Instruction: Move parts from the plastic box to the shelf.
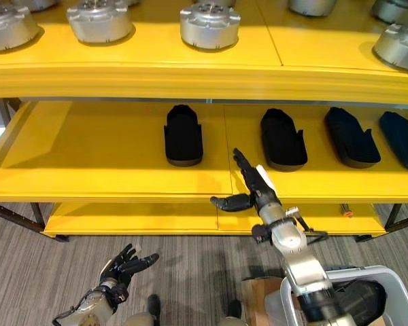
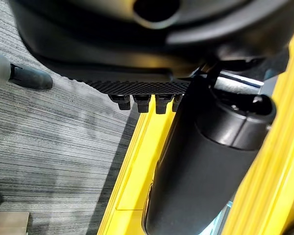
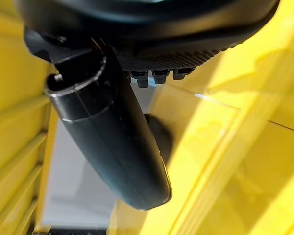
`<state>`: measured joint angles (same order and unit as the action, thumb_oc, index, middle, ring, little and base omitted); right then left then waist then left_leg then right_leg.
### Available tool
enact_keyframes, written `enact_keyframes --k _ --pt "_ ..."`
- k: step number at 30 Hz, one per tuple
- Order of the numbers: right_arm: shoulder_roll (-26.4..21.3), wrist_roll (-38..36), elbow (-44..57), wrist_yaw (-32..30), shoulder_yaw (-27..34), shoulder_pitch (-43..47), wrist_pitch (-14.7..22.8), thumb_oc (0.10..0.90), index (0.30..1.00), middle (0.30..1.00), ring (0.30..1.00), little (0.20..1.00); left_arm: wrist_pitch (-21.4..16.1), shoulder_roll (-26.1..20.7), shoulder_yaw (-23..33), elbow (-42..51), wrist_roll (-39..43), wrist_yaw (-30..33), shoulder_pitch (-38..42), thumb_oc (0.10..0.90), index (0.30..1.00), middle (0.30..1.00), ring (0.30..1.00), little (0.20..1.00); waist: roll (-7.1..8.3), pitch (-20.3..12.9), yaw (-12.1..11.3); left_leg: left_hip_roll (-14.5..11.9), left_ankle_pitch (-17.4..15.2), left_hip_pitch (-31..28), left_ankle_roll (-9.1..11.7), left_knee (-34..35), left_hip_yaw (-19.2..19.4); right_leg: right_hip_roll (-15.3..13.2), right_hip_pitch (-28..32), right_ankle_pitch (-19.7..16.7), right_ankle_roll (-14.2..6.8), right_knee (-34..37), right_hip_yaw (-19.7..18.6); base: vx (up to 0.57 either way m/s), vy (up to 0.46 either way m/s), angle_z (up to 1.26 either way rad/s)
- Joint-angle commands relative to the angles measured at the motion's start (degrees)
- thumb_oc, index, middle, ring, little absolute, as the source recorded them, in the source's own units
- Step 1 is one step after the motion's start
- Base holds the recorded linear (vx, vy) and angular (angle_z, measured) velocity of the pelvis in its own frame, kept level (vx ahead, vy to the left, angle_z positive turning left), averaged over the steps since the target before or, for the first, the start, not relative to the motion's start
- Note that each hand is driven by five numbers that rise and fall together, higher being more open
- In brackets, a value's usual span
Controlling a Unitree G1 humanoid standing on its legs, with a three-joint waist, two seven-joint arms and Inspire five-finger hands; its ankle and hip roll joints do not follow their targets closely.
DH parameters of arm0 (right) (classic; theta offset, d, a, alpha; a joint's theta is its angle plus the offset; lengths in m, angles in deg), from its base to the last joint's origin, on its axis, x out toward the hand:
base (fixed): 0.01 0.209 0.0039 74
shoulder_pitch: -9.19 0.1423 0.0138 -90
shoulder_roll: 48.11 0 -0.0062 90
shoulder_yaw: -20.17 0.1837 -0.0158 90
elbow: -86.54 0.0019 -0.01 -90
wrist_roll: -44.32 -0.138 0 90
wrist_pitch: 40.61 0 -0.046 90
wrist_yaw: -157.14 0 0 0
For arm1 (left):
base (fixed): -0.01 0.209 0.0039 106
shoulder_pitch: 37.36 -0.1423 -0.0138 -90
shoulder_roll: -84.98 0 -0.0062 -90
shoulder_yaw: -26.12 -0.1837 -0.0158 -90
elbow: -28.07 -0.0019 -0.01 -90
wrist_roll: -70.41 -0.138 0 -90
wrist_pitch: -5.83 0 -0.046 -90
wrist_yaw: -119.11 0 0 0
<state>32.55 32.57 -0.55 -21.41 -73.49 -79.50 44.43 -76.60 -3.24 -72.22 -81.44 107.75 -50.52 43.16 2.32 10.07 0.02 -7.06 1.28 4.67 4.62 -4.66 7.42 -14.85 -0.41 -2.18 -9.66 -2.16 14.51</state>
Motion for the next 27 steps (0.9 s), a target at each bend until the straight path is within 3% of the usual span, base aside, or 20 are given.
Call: enact_keyframes --k 1,6,10,13,15,17,20,21,23,25,27 --pt "0.08 -3.21 6.53 -0.3 6.95 -2.04 7.09 0.9 1.0 1.0 1.0 1.0 -3.12 -0.53 3.91 4.11 -2.72 -2.25 -0.27 0.9 1.0 1.0 1.0 1.0 1.53 -3.91 2.16 -4.57 -3.04 1.58 1.9 -3.44 -1.9 -1.01 2.47 1.64 -2.22 1.03 0.75 0.0 0.066 0.02" --pt "4.03 -5.86 7.24 -1.07 11.2 -7.09 8.0 0.9 1.0 1.0 1.0 1.0 -4.11 -0.55 6.21 6.49 -3.91 -2.87 -2.58 0.9 1.0 1.0 1.0 1.0 1.49 -4.08 3.85 -2.99 -4.89 1.12 0.37 -4.18 -0.45 -2.22 0.8 -0.99 -3.19 1.64 -1.48 -0.01 0.09 -0.2" --pt "4.73 -5.66 9.69 -3.92 14.21 -5.78 8.98 0.9 1.0 1.0 1.0 1.0 -4.96 -1.33 6.08 7.72 -4.17 -2.42 -1.1 0.9 1.0 1.0 1.0 1.0 1.95 -2.44 5.22 -0.92 -7.99 3.74 -1.24 -9.49 0.94 -4.44 -2.32 -3.32 -4.18 0.07 -4.57 -0.08 0.156 -0.37" --pt "6.26 -6.86 10.8 -5.34 16.52 -5.98 9.79 0.9 1.0 1.0 1.0 1.0 -5.59 -2.3 5.16 8.83 -4.72 -2.07 0.93 0.9 1.0 1.0 1.0 1.0 2.32 -0.73 6.67 0.53 -10.03 6.52 -2.39 -13.08 1.97 -6.1 -4.94 -6.57 -4.9 -0.51 -6.89 -0.13 0.174 -0.17" --pt "7.88 -7.22 11.37 -6.61 18.11 -6.75 10.32 0.9 1.0 1.0 1.0 1.0 -6.14 -2.52 4.75 8.38 -4.82 -1.24 3.77 0.9 1.0 1.0 1.0 1.0 2.41 0.76 8.28 0.99 -11.28 8.29 -2.68 -15.51 3.33 -7.25 -7.07 -11.03 -5.34 -0.05 -7.45 -0.13 0.169 -0.15" --pt "8.71 -7.74 11.08 -7.31 17.99 -6.04 10.51 0.9 1.0 1.0 1.0 1.0 -6.63 -3.07 5.03 8.19 -4.84 -0.76 4.65 0.9 1.0 1.0 1.0 1.0 2.32 1.2 9.15 0.57 -11.7 8.21 -3.25 -15.14 5.43 -6.85 -9.17 -12.57 -5.34 0.1 -7.84 -0.1 0.192 -0.37" --pt "9.24 -9.95 10.24 -7.97 17.33 -5.44 11.03 0.9 1.0 1.0 1.0 1.0 -6.9 -3.91 5.28 7.87 -5.28 -0.12 5.67 0.9 1.0 1.0 1.0 1.0 1.91 2.12 9.51 -0.36 -11.25 7.66 -4.39 -14.58 7.91 -4.72 -10.91 -9.03 -4.68 -2.88 -6.32 -0.13 0.242 -1.18" --pt "9.07 -10.53 10.12 -8.12 17.07 -5.66 11.49 0.9 1.0 1.0 1.0 1.0 -7.13 -4.33 6.14 8.05 -5.22 0.26 5.56 0.9 1.0 1.0 1.0 1.0 0.94 2.18 8.7 -1.35 -11.22 6.53 -4.76 -12.77 10.11 -3.59 -9.3 -3.19 -3.8 -6.93 -1.96 -0.09 0.248 -1.62" --pt "9.14 -12.08 9.92 -8.66 17.47 -5.5 11.92 0.9 1.0 1.0 1.0 1.0 -7.1 -4.12 6.97 8.5 -4.74 0.43 5.15 0.9 1.0 1.0 1.0 1.0 0.68 2.19 7.49 -1.9 -10.05 5.46 -5.23 -10.4 12.96 -3.42 -6.93 1.64 -1.74 -11.29 1.69 -0.14 0.215 -1.41" --pt "9.82 -14.25 8.69 -10.7 17.06 -3.99 12.84 0.9 1.0 1.0 1.0 1.0 -7.15 -3.61 7.79 9.15 -3.61 0.85 3.99 0.9 1.0 1.0 1.0 1.0 0.68 0.81 5.26 -2.43 -8.57 5.48 -5.74 -8.79 17.24 -4.12 -1.06 4.33 -0.33 -14.52 5.67 -0.21 0.089 -1.32" --pt "10.84 -17.8 7.68 -12.27 15.32 -1.87 13.52 0.9 1.0 1.0 1.0 1.0 -7.29 -3.25 8.3 10.05 -2.4 1.59 2.11 0.9 1.0 1.0 1.0 1.0 1.01 -0.71 3.17 -3.67 -7.28 6.88 -6.04 -9.11 20.9 -3.88 3.06 3.34 -0.71 -16.14 6.85 -0.21 -0.008 -1.29"
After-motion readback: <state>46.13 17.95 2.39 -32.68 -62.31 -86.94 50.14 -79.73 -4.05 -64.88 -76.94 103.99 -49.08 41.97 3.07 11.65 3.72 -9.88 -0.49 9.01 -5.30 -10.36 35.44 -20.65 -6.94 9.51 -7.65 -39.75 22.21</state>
